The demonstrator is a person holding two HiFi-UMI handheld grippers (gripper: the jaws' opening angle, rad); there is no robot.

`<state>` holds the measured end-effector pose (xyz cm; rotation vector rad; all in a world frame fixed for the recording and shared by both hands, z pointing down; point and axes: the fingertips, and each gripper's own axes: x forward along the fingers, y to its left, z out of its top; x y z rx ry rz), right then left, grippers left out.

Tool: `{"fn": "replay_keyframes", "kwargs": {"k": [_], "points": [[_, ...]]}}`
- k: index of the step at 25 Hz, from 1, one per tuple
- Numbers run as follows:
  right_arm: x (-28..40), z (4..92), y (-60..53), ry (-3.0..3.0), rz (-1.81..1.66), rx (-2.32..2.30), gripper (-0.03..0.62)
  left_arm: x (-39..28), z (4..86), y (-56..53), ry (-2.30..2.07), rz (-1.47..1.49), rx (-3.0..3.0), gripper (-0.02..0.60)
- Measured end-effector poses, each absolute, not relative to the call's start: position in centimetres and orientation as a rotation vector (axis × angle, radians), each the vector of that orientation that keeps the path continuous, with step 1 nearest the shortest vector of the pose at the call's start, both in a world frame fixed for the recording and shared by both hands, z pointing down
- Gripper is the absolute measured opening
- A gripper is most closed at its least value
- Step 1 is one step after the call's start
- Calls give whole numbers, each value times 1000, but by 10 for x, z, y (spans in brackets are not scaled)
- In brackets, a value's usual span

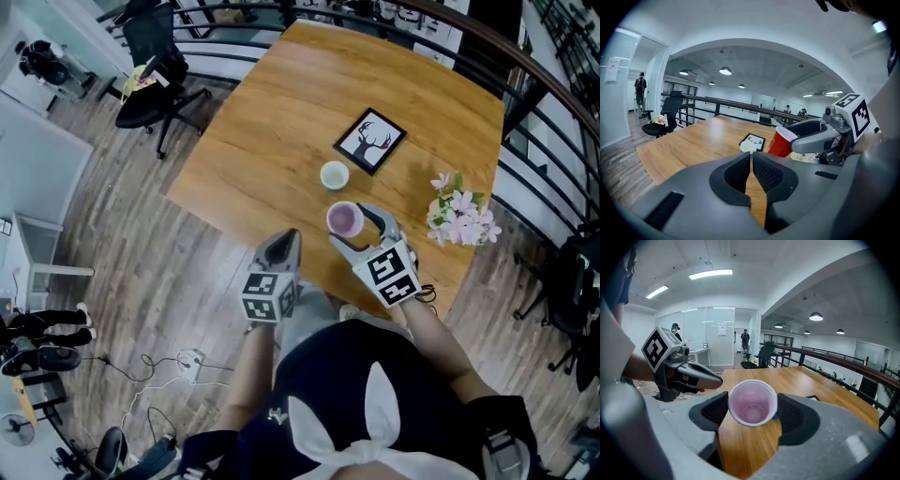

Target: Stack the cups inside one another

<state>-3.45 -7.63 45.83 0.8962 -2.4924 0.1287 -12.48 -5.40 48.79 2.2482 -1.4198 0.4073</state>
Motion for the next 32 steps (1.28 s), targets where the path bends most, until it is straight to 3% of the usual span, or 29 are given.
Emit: {"fn": "replay_keyframes", "kwargs": {"k": [32], "points": [[-46,446,-189,-2491,98,999,324,-155,500,-111,-1394,422,2225,32]]}}
